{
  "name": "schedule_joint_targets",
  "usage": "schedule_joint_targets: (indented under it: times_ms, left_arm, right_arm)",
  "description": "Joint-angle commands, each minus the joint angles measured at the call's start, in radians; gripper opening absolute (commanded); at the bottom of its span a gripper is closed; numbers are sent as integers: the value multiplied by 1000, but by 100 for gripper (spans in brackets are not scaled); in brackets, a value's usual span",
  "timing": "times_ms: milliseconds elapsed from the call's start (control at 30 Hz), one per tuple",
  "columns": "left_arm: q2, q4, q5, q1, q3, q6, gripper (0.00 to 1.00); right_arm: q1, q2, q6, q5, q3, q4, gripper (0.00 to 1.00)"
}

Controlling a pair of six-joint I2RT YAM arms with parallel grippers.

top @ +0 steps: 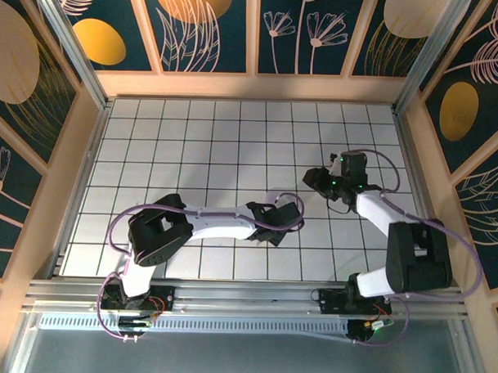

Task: Fold a paper plane with a square sheet of paper (fold left side to right side)
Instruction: Fold the wing for the fifth time at the center of the table.

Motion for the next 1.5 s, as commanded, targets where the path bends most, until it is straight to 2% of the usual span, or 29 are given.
schedule_joint_targets:
  times_ms: [0,167,367,667,967,1467]
  left_arm:
    - [-28,66,145,42,-13,14,1]
    - [-43,208,348,102,-77,-29,0]
    - [-44,401,565,172,-155,-140,1]
    - [-22,694,761,242,-245,-341,2]
    - [35,925,839,264,-303,-498,3]
    - [109,1129,877,266,-365,-642,2]
  right_arm:
    - [-32,-98,-83,59,-44,-52,43]
    - [-53,-201,-118,39,-94,-73,47]
    - [-54,-248,-112,-15,-150,-62,50]
    - [-49,-240,-24,-123,-256,81,49]
    - [-33,-196,-19,-123,-268,103,45]
    - [34,-126,87,-65,-292,145,40]
